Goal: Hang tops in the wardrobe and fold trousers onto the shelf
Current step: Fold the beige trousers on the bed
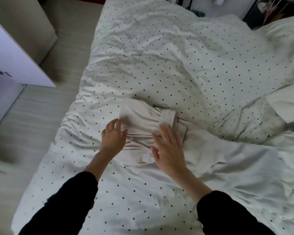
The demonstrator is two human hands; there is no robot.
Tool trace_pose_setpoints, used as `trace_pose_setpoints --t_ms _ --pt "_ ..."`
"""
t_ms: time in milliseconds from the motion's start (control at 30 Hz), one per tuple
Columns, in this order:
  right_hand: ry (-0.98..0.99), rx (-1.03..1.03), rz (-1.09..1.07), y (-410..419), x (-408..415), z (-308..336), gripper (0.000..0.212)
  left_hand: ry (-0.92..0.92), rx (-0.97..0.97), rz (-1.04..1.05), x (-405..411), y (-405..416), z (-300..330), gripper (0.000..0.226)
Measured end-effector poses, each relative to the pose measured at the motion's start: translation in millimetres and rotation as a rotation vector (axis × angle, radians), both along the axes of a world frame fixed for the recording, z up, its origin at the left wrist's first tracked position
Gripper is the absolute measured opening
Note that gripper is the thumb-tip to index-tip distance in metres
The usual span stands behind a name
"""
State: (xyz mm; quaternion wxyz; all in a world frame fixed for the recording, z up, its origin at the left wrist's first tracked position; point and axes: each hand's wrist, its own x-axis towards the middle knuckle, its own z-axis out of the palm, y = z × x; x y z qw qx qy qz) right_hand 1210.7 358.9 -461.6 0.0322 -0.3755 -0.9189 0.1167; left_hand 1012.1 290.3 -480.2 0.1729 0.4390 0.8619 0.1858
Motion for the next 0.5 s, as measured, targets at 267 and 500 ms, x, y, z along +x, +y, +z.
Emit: trace_pose_setpoints --t_ms 267,500 --pt "-0.242 -0.102 -0.027 -4.0 12.2 -47.7 0.054 -0.557 -0.158 0.199 -24.3 13.8 -33.6 0.066" --pt "-0.291 -0.254 -0.012 9.8 1.8 -47.8 0.059 -0.559 -0.129 0.184 -35.8 24.2 -0.6 0.047"
